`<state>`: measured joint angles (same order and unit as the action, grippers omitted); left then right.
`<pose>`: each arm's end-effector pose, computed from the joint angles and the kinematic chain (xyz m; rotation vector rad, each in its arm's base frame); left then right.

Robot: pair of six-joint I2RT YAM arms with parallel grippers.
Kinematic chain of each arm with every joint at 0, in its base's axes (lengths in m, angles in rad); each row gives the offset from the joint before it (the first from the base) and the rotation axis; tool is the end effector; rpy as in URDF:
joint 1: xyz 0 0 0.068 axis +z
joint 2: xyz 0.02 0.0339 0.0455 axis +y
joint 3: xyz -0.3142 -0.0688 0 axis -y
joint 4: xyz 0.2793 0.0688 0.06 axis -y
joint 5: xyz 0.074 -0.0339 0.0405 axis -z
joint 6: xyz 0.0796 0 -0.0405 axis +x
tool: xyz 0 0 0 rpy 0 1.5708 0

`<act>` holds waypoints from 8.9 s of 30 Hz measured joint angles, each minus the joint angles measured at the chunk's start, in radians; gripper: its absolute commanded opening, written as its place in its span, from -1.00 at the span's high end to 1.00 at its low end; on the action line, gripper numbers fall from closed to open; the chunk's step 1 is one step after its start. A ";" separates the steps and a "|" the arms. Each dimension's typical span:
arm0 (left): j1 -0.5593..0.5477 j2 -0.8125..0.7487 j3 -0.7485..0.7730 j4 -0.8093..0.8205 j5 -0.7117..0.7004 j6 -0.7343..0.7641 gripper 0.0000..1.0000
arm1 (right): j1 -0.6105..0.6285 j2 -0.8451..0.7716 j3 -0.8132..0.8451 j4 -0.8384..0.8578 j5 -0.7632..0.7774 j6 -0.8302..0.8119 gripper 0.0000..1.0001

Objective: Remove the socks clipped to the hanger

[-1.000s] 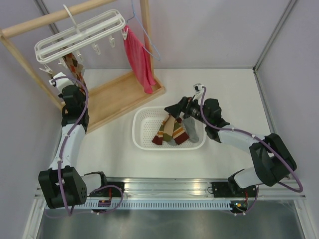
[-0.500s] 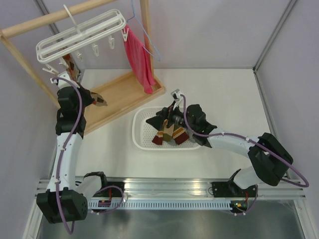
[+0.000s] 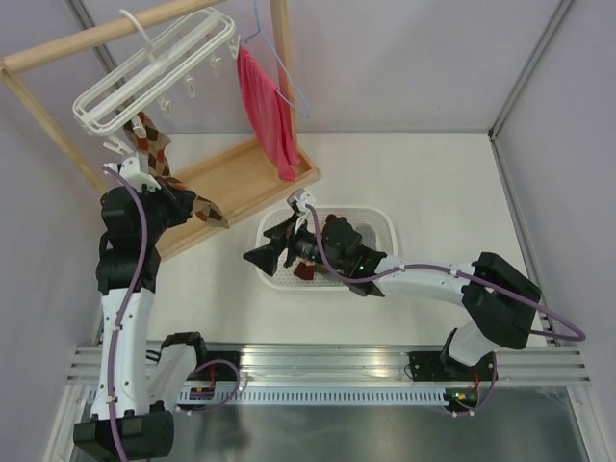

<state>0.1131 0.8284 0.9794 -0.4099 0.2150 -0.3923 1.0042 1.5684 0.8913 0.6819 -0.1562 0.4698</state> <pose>0.2219 0.0081 0.4075 -0.3112 1.8149 -0.3926 0.2188 0.3670 0.3002 -0.5815 1.6148 1.2546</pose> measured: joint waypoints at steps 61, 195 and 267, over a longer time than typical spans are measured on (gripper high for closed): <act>-0.003 -0.103 0.246 -0.411 0.090 -0.048 -1.00 | 0.148 0.115 0.198 -0.122 0.278 -0.357 0.98; -0.160 0.212 0.597 -0.328 -0.389 -0.047 -0.91 | 0.588 0.424 0.413 0.035 1.149 -1.062 0.98; -0.397 0.406 0.739 -0.434 -0.861 0.054 -0.80 | 0.588 0.452 0.424 0.023 1.117 -1.062 0.99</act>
<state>-0.2836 1.2343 1.7180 -0.8436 -0.6460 -0.3386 1.5925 2.0201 1.3151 0.7048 0.9607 -0.5922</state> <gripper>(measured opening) 0.813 0.021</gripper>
